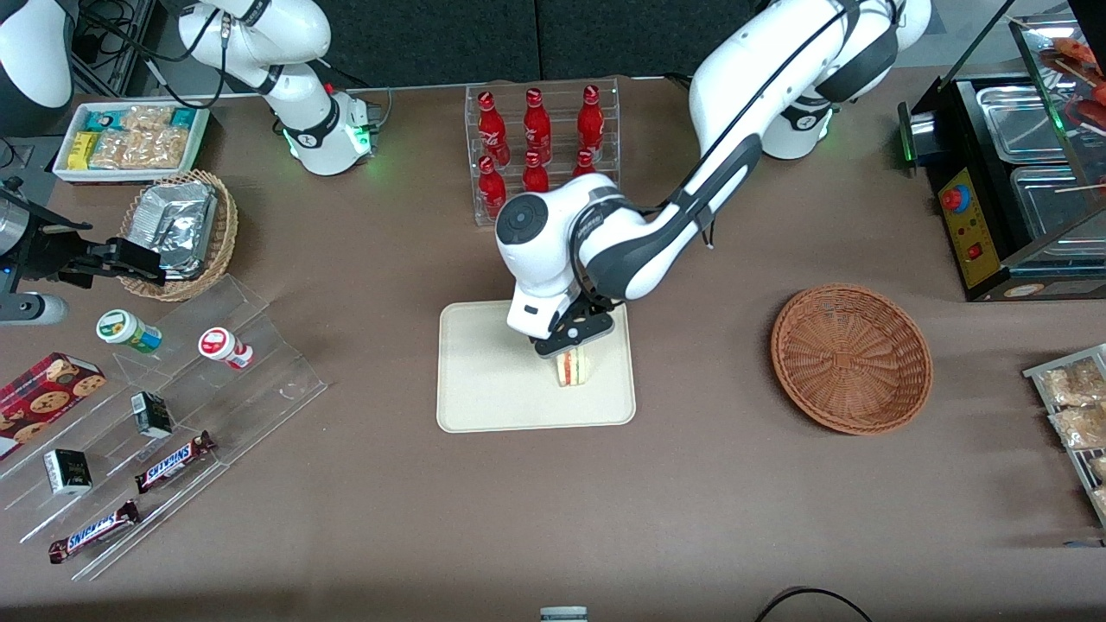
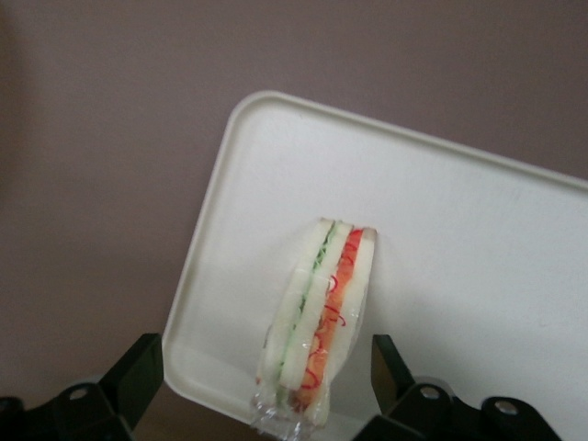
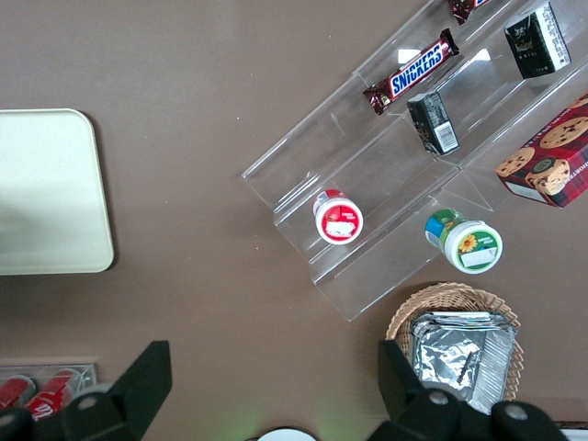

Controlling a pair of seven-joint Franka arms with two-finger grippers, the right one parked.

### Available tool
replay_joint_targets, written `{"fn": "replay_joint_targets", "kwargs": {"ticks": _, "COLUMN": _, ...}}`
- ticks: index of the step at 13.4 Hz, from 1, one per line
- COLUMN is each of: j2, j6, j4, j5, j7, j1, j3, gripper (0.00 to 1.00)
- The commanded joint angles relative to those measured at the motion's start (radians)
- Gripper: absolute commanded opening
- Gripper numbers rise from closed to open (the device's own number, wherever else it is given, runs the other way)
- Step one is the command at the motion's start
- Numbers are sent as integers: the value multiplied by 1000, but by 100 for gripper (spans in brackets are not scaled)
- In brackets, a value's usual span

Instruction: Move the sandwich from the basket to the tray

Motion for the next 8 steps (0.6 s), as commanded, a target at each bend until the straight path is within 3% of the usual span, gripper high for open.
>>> {"fn": "replay_joint_targets", "kwargs": {"ticks": 1, "j2": -98, "j6": -115, "j4": 21, "j5": -47, "j7": -14, "j1": 24, "j3": 10, "gripper": 100}}
{"fn": "replay_joint_targets", "kwargs": {"ticks": 5, "j2": -242, "j6": -167, "j4": 10, "j5": -153, "j7": 50, "j1": 148, "j3": 8, "gripper": 100}}
{"fn": "replay_joint_targets", "kwargs": {"ticks": 8, "j2": -342, "j6": -267, "j4": 9, "j5": -251, "j7": 200, "j1": 246, "j3": 8, "gripper": 100}}
